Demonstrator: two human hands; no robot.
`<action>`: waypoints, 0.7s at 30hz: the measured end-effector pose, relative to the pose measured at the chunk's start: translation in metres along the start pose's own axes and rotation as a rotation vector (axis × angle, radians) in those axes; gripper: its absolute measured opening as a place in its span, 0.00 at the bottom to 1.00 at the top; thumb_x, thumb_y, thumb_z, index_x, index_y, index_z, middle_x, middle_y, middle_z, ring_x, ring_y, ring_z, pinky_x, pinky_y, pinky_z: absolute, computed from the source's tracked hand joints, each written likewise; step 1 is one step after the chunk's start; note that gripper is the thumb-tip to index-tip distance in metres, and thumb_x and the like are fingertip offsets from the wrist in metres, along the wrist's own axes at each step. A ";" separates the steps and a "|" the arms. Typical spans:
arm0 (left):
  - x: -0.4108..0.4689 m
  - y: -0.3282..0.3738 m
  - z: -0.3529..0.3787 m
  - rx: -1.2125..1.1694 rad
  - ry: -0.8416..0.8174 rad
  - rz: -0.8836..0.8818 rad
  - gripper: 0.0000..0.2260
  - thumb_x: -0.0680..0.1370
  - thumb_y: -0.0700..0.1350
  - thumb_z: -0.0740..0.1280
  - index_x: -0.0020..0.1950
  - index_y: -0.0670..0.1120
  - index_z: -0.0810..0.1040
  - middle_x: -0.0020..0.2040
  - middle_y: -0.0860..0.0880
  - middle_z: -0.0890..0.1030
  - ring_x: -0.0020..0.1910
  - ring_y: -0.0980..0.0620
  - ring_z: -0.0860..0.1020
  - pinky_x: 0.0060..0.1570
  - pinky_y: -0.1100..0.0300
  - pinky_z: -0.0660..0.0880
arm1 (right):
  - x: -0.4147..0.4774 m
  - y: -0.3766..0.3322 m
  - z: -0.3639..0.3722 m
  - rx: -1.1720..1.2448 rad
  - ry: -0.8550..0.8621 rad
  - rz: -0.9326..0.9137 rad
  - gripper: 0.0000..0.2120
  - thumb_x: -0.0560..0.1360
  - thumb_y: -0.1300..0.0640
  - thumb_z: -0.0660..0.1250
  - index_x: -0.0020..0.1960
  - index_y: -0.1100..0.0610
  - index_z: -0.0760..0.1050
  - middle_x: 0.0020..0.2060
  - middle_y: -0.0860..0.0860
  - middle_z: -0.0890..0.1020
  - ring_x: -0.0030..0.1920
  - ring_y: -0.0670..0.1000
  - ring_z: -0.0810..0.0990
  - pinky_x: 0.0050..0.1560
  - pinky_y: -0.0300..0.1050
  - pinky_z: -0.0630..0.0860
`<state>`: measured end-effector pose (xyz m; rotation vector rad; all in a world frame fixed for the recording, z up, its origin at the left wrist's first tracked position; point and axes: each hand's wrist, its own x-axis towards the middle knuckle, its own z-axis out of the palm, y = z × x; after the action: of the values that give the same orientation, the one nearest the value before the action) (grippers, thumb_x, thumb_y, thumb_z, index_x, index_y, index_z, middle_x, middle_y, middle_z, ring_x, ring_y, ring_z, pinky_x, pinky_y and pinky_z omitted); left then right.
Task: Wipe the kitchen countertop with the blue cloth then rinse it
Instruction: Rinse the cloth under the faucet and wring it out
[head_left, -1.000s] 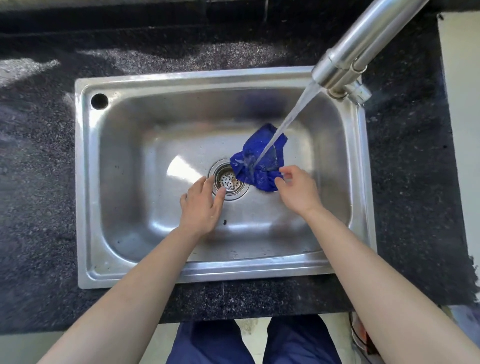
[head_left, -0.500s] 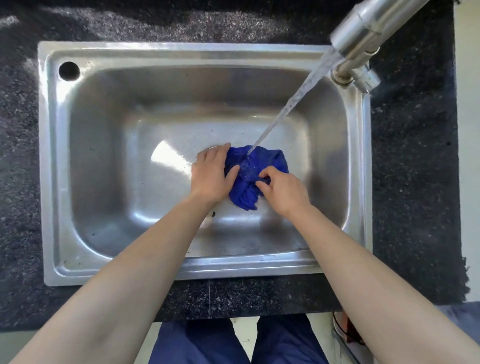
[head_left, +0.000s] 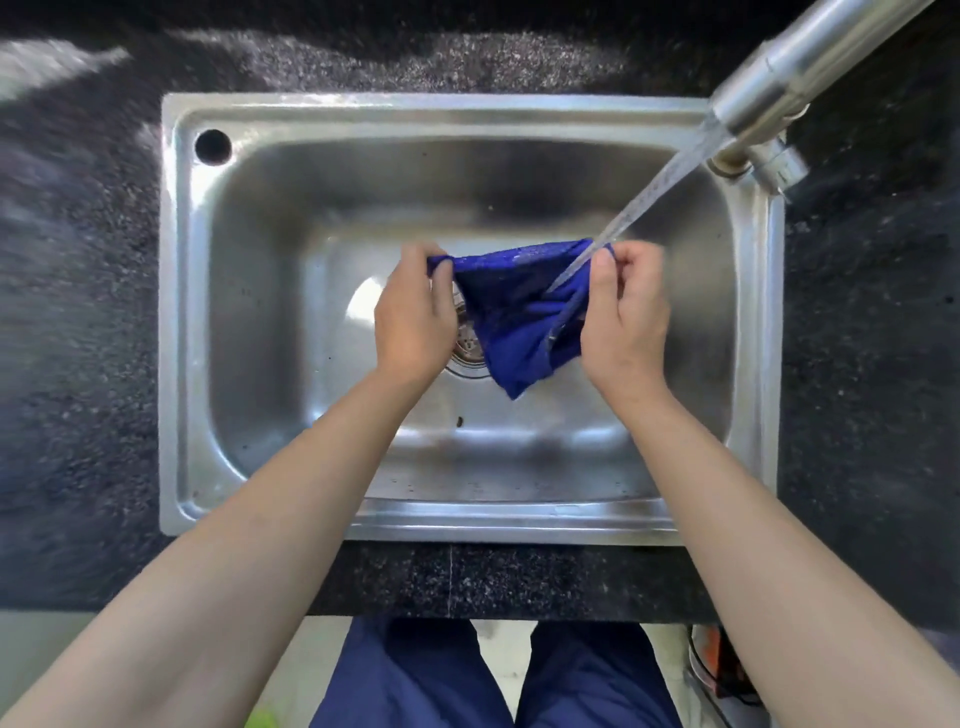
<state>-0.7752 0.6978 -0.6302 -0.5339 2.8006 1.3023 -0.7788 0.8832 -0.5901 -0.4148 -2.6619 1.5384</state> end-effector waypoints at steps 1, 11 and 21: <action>0.003 0.007 -0.008 -0.035 0.042 0.018 0.07 0.83 0.45 0.59 0.57 0.44 0.73 0.46 0.55 0.79 0.46 0.51 0.78 0.45 0.58 0.70 | -0.001 -0.005 -0.001 0.060 0.043 0.011 0.02 0.84 0.56 0.59 0.53 0.53 0.69 0.42 0.40 0.75 0.42 0.40 0.74 0.47 0.33 0.70; -0.029 -0.012 0.001 0.154 -0.253 0.149 0.10 0.79 0.42 0.65 0.60 0.44 0.76 0.54 0.46 0.76 0.54 0.46 0.75 0.55 0.50 0.74 | -0.010 0.040 -0.001 -0.262 -0.303 0.383 0.20 0.77 0.55 0.68 0.67 0.54 0.70 0.61 0.55 0.76 0.56 0.53 0.78 0.63 0.46 0.72; -0.010 -0.041 0.027 0.195 -0.513 0.086 0.31 0.76 0.45 0.68 0.77 0.43 0.62 0.76 0.44 0.66 0.73 0.42 0.65 0.72 0.51 0.65 | 0.002 0.080 0.037 -0.748 -0.684 -0.114 0.49 0.72 0.52 0.76 0.82 0.51 0.48 0.80 0.54 0.52 0.70 0.63 0.62 0.71 0.55 0.68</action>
<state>-0.7566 0.6969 -0.6766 -0.0562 2.4938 0.9821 -0.7705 0.8901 -0.6777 0.3311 -3.6454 0.6527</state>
